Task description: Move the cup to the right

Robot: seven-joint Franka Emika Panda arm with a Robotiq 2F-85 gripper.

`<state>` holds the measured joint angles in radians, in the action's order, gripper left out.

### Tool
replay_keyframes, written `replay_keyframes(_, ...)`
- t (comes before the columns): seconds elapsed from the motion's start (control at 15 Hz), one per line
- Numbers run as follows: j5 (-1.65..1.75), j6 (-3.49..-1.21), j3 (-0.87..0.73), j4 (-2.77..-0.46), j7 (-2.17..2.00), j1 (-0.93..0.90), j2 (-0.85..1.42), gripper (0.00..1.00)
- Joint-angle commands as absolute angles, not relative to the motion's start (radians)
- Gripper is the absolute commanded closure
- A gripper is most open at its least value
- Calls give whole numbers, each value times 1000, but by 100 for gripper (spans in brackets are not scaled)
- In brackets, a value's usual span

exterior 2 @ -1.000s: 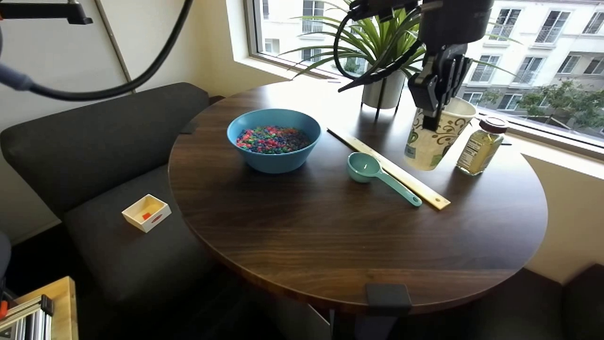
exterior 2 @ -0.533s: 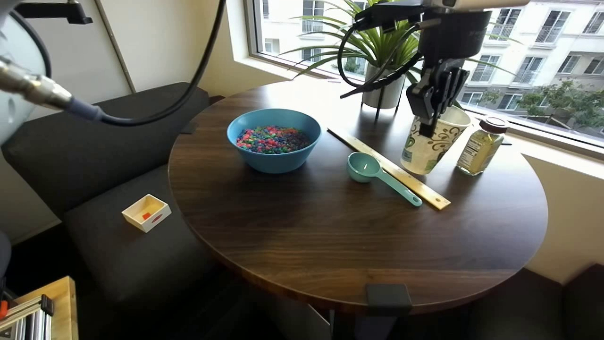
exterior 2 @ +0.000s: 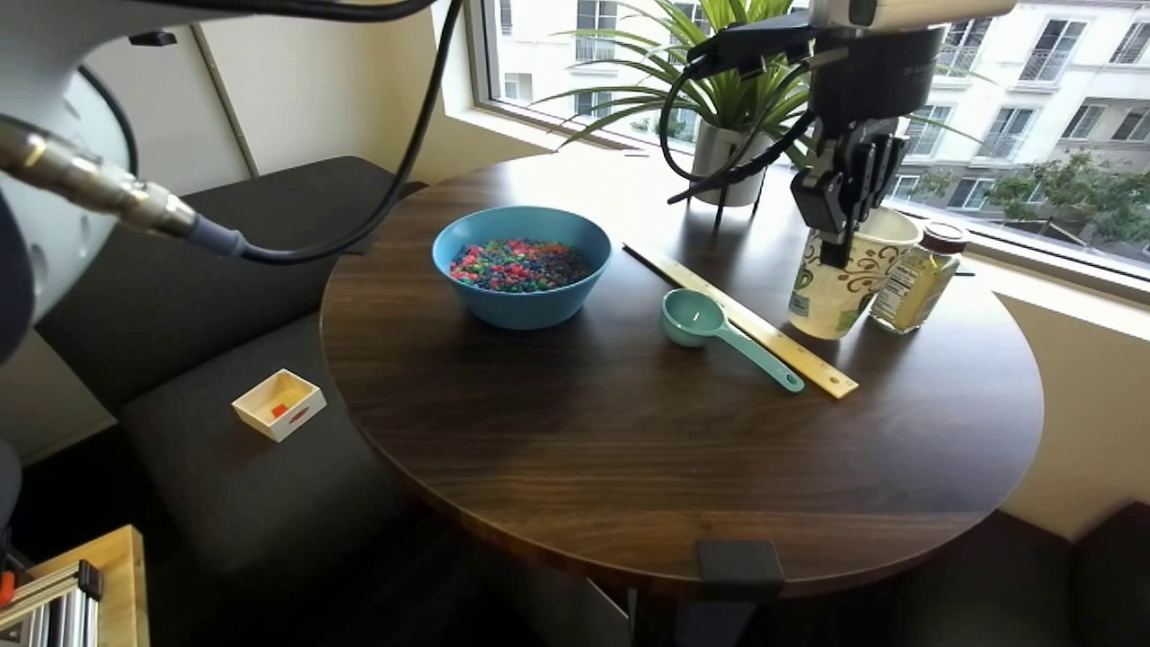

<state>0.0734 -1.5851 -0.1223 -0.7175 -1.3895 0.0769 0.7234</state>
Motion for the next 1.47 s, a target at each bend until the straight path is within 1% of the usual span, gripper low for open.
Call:
replay_keyframes(0.0,86,-1579,-132,-678,-1416,71,757,99)
replay_keyframes(0.07,83,-1579,-130,-678,-1417,73,758,71)
replay_keyframes(0.13,81,-1576,-130,-680,-1419,74,758,69)
replay_keyframes(0.2,80,-1573,-130,-682,-1422,74,755,64)
replay_keyframes(0.4,84,-1550,-127,-696,-1416,61,708,42)
replay_keyframes(0.47,86,-1545,-127,-704,-1408,56,682,33)
replay_keyframes(0.6,94,-1525,-131,-718,-1407,46,628,20)
replay_keyframes(0.67,105,-1495,-136,-727,-1406,39,597,12)
replay_keyframes(0.8,156,-1391,-149,-763,-1381,19,509,0)
replay_keyframes(0.87,162,-1325,-136,-785,-1305,22,466,0)
replay_keyframes(1.0,161,-1265,-117,-826,-1177,28,386,0)
replay_keyframes(1.27,132,-1334,-99,-994,-966,42,220,0)
replay_keyframes(1.33,143,-1279,-118,-832,-1042,36,328,0)
replay_keyframes(1.4,142,-1288,-115,-868,-1008,37,295,0)
